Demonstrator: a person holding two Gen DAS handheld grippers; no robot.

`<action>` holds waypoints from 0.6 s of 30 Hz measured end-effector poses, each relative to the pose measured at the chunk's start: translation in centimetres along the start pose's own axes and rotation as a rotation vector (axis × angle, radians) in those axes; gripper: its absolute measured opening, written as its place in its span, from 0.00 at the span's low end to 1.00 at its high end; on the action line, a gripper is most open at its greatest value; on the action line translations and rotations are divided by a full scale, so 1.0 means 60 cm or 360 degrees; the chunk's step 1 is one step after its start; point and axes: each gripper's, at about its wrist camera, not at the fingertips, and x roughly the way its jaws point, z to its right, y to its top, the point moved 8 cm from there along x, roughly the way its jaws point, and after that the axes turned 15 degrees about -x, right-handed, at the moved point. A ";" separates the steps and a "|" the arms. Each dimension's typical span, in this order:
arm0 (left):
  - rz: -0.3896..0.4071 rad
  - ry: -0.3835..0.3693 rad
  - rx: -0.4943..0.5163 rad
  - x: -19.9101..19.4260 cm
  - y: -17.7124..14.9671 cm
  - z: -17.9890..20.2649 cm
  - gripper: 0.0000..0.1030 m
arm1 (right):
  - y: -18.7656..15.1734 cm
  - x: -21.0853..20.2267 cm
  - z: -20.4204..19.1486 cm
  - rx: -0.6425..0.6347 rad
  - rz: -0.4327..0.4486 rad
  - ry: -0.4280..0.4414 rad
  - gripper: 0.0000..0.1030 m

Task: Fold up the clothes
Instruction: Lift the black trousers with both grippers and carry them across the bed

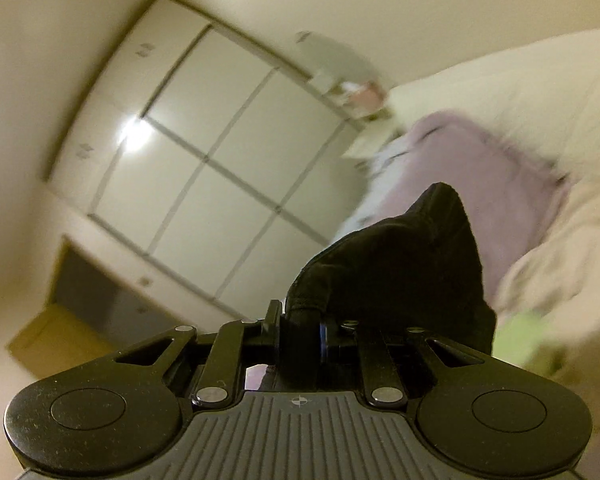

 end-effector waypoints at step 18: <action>-0.0769 0.0930 0.0279 -0.193 -0.110 -0.470 0.19 | -0.567 0.055 -0.289 -0.0743 -0.1251 -0.0232 0.72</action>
